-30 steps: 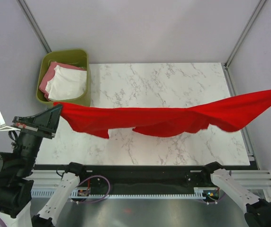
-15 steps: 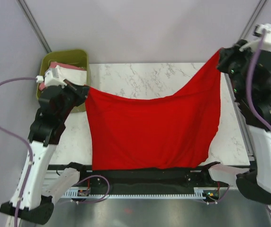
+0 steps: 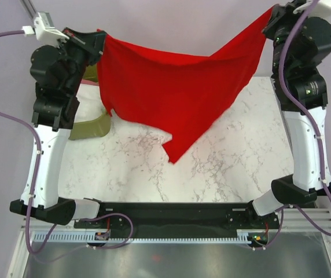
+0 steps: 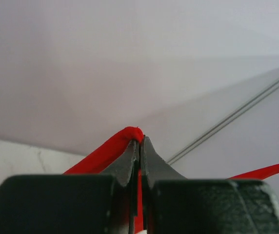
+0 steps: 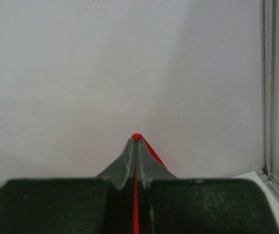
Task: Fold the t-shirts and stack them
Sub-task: Flatten the tshirt out
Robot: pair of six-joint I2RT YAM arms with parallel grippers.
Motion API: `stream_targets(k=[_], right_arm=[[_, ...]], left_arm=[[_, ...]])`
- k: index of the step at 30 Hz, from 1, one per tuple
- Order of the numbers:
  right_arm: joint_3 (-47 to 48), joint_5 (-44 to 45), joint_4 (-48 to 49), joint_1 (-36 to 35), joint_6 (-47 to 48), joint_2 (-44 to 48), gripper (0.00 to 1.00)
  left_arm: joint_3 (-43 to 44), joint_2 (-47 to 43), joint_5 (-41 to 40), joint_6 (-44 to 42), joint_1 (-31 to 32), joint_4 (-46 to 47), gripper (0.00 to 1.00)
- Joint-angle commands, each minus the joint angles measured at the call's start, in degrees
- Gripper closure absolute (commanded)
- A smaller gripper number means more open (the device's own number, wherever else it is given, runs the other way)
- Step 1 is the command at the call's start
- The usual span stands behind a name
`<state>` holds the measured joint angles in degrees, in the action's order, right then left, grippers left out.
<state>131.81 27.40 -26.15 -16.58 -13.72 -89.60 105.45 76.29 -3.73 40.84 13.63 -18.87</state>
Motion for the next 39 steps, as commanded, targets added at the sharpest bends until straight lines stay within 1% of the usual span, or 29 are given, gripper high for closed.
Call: stream_targets(k=[1,2,3,4,6,7,8,10,11,12,13,14,15,16,17,18,19,20,21,23,24,25,27,28,29,31,33,35,39], right_arm=[[-0.57,1.78,14.43,0.49,3.51,6.44,1.0],[-3.72,1.35,16.12,0.58,3.61,7.68,1.0],[-5.06,1.17,18.39,0.67,3.69,8.82,1.0],[-5.85,0.73,18.5,0.67,3.61,9.96,1.0],[-8.4,0.37,17.98,0.58,3.61,10.5,1.0],[-9.98,0.46,16.24,0.58,3.09,11.37,1.0],[-15.04,0.55,15.61,0.58,1.78,12.16,1.0],[-22.26,0.9,14.47,0.67,-0.6,16.46,1.0],[-30.21,0.73,14.46,0.67,-3.4,18.22,1.0],[-34.12,0.64,13.59,0.67,-4.73,22.15,1.0],[-37.55,0.64,12.37,0.67,-6.31,23.93,1.0],[-43.94,0.47,10.96,0.67,-8.76,25.86,1.0],[-47.05,0.03,7.81,0.76,-10.0,29.88,1.0],[-53.0,0.2,5.96,0.67,-11.32,32.1,1.0],[-55.84,0.29,4.11,0.67,-12.81,34.47,1.0],[-58.48,0.29,0.44,0.67,-15.61,39.37,1.0],[-63.03,1.25,-1.69,0.76,-16.95,41.94,1.0],[-64.73,1.78,-3.88,0.76,-18.61,44.31,1.0],[-66.05,2.3,-9.13,0.76,-19.85,48.69,1.0],[-68.35,3.1,-14.34,0.67,-22.67,52.06,1.0],[-68.79,2.4,-18.98,0.67,-22.93,54.86,1.0],[-69.66,1.7,-21.11,0.67,-23.98,56.1,1.0],[-70.63,-0.85,-26.9,0.67,-24.69,59.43,1.0],[-71.59,-1.46,-28.76,0.76,-25.91,60.5,1.0],[-72.13,-3.04,-31.83,0.76,-26.62,62.34,1.0],[-74.14,-5.41,-34.39,0.76,-27.68,64.02,1.0],[-75.64,-7.96,-37.46,0.76,-29.7,65.86,1.0],[-77.66,-9.02,-39.75,0.67,-31.19,66.14,1.0],[-79.16,-9.91,-40.56,0.67,-30.76,62.89,1.0]], left_arm=[[5.64,-0.53,2.49,-1.37,-0.09,8.23,0.98],[5.56,-0.88,2.67,-1.9,-0.09,8.41,0.98],[4.95,-1.32,2.67,-2.25,-0.09,8.24,0.98],[3.81,-1.93,2.58,-2.95,-0.09,8.24,0.98],[-3.2,-4.74,0.83,-3.93,-0.09,8.33,0.98],[-6.45,-5.88,0.22,-4.01,-0.18,8.41,0.98],[-13.88,-8.59,0.04,-4.8,-0.18,9.81,0.98],[-21.65,-11.33,-0.49,-4.89,-0.18,10.96,0.98],[-29.26,-14.12,-0.49,-4.63,-0.18,12.27,0.98],[-32.99,-15.72,0.12,-4.89,-0.18,12.8,0.98],[-36.16,-17.13,0.56,-4.98,-0.18,12.81,0.98],[-41.93,-20.36,1.69,-4.37,-0.18,11.68,0.98],[-44.86,-22.13,2.75,-4.1,-0.18,11.23,0.98],[-47.5,-23.8,3.54,-3.84,-0.09,10.44,0.98],[-51.97,-25.74,5.73,-2.97,-0.09,9.13,0.98],[-53.93,-29.06,6.79,-2.7,-0.09,6.68,0.98],[-55.68,-31.1,7.93,-2.43,-0.09,5.26,0.98],[-58.75,-32.86,10.12,-1.82,-0.01,3.86,0.98],[-60.17,-36.53,10.84,-1.64,0.0,0.45,0.98],[-63.5,-40.15,12.59,-1.38,0.08,-3.17,0.98],[-64.39,-42.26,12.6,-1.29,0.08,-5.8,0.98],[-65.1,-45.67,12.6,-1.2,0.08,-10.52,0.98],[-67.56,-49.38,12.78,-1.29,0.08,-15.21,0.98],[-68.35,-52.96,12.69,-1.29,0.17,-19.58,0.98],[-69.84,-54.83,11.91,1.84,0.69,-20.06,0.98],[-70.9,-57.56,12.87,3.45,1.57,-20.58,0.98],[-71.79,-58.54,12.34,5.91,1.58,-22.86,0.98],[-71.79,-57.75,13.83,7.14,1.58,-24.8,0.98],[-71.0,-55.82,12.78,8.73,1.58,-29.11,0.98]])
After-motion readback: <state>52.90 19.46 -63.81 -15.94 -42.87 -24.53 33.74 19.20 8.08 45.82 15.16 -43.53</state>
